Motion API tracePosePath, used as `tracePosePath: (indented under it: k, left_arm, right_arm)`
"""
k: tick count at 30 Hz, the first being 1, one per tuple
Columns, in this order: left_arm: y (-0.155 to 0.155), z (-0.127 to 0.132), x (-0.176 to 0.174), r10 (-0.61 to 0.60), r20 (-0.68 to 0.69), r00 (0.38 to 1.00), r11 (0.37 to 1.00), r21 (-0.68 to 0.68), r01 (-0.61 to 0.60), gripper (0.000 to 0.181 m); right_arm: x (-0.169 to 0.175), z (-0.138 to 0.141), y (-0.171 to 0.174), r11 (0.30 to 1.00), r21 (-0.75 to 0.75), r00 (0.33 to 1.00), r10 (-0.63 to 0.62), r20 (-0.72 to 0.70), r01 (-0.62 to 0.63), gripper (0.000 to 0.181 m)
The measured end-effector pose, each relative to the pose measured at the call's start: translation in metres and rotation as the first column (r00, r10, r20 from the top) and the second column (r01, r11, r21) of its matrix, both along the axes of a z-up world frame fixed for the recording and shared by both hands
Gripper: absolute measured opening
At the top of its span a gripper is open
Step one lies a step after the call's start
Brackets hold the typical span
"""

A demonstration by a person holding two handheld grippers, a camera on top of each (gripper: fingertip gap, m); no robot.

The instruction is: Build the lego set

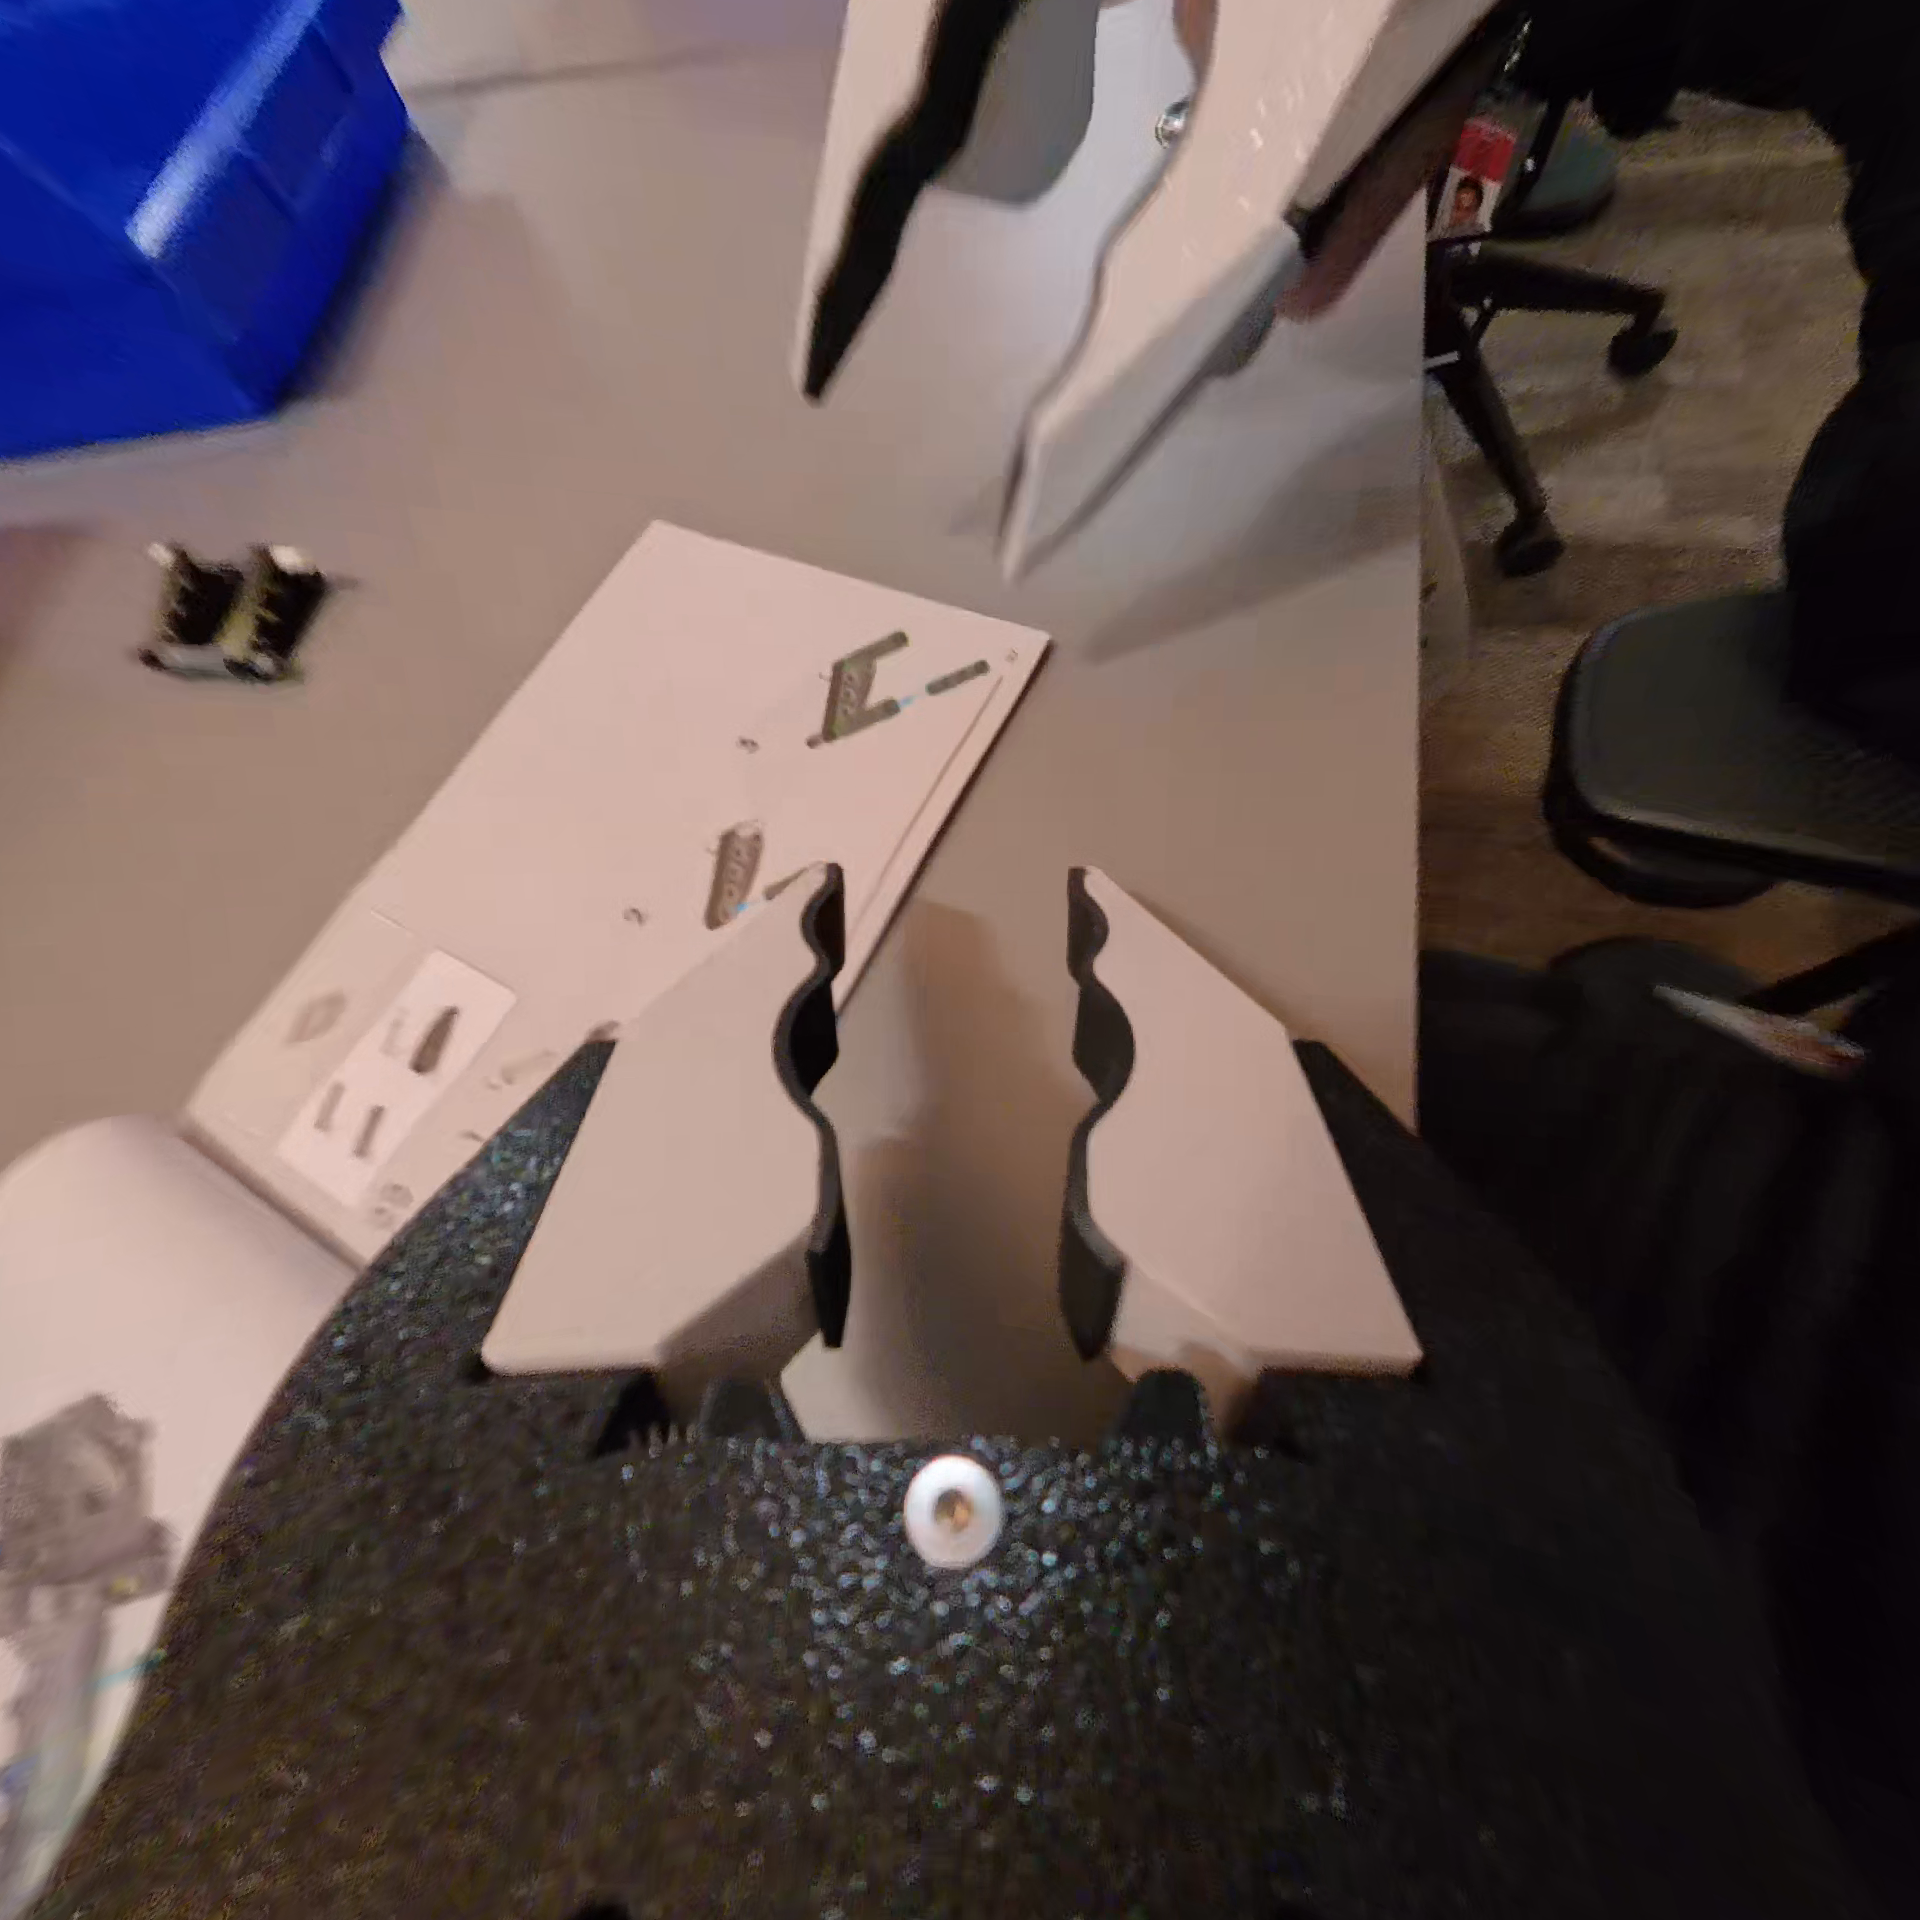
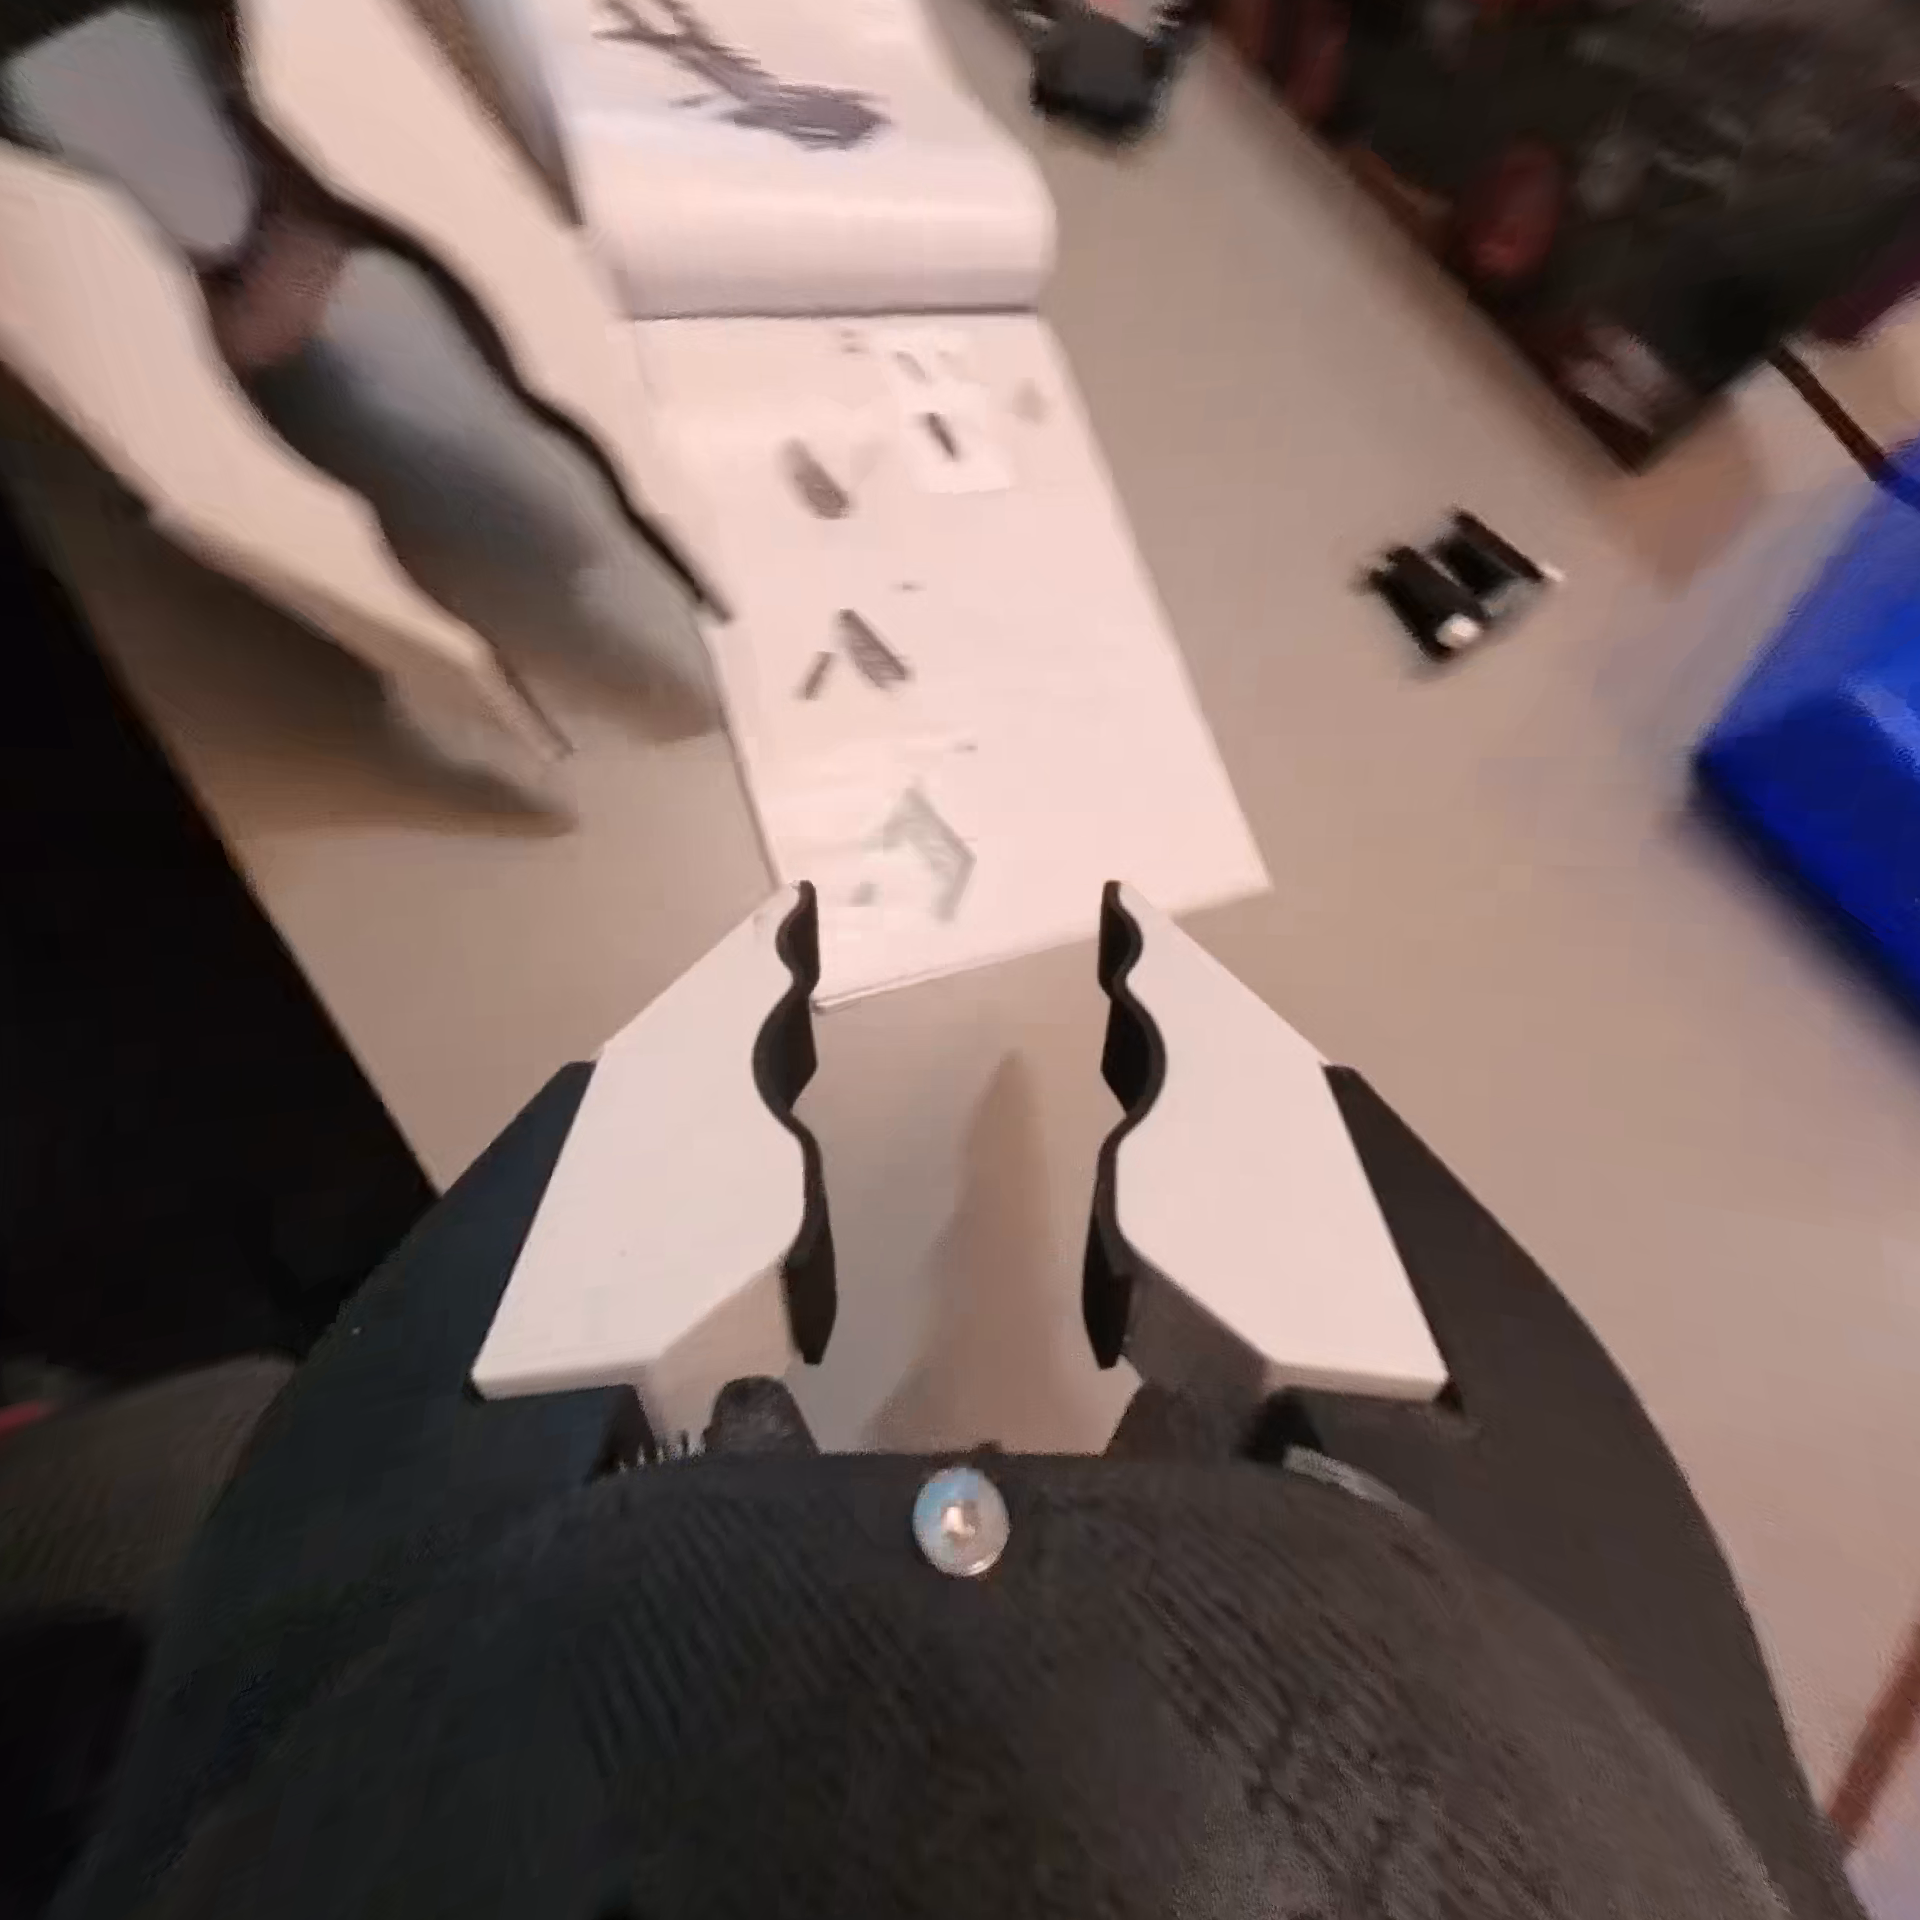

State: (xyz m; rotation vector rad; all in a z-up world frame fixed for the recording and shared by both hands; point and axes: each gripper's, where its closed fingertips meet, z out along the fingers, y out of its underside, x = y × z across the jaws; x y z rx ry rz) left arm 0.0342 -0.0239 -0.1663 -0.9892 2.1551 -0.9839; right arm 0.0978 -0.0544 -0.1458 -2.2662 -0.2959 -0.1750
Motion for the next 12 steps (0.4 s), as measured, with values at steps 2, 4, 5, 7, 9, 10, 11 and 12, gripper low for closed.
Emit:
tracePosePath:
  k: [2,4,5,7,9,10,11,12]
  left_arm:
    - [0.010,0.001,0.003,-0.026,0.017,1.000,0.997,0.079,0.025,0.039]
    - [0.024,-0.005,0.005,-0.036,-0.023,0.999,0.987,0.154,0.039,0.038]
    - [0.032,-0.009,0.006,-0.028,-0.052,0.998,0.982,0.185,0.038,0.039]
    - [0.041,-0.015,0.009,-0.024,-0.101,0.995,0.980,0.193,0.043,0.037]
    - [0.045,-0.017,0.012,-0.008,-0.133,0.991,0.986,0.161,0.030,0.035]
    - [0.046,-0.018,0.012,-0.006,-0.159,0.987,0.989,0.143,0.029,0.034]
    - [0.046,-0.019,0.010,-0.008,-0.182,0.983,0.993,0.116,0.030,0.033]
    - [0.045,-0.020,0.009,-0.010,-0.200,0.980,0.995,0.094,0.029,0.029]
  right_arm:
    - [-0.011,-0.012,0.000,0.996,-0.039,0.997,0.076,-0.002,-0.076,0.051]
    - [-0.009,-0.023,0.003,0.993,-0.081,0.996,0.086,0.018,-0.085,0.050]
    - [-0.009,-0.027,0.005,0.992,-0.092,0.996,0.088,0.017,-0.086,0.050]
    - [-0.010,-0.034,0.009,0.988,-0.115,0.995,0.101,0.010,-0.099,0.050]
    - [-0.013,-0.035,0.012,0.988,-0.111,0.994,0.112,-0.001,-0.111,0.045]
    - [-0.015,-0.036,0.013,0.987,-0.114,0.994,0.111,-0.020,-0.113,0.042]
    - [-0.017,-0.037,0.012,0.986,-0.121,0.993,0.109,-0.042,-0.113,0.039]
    - [-0.018,-0.038,0.012,0.986,-0.126,0.993,0.107,-0.058,-0.113,0.036]
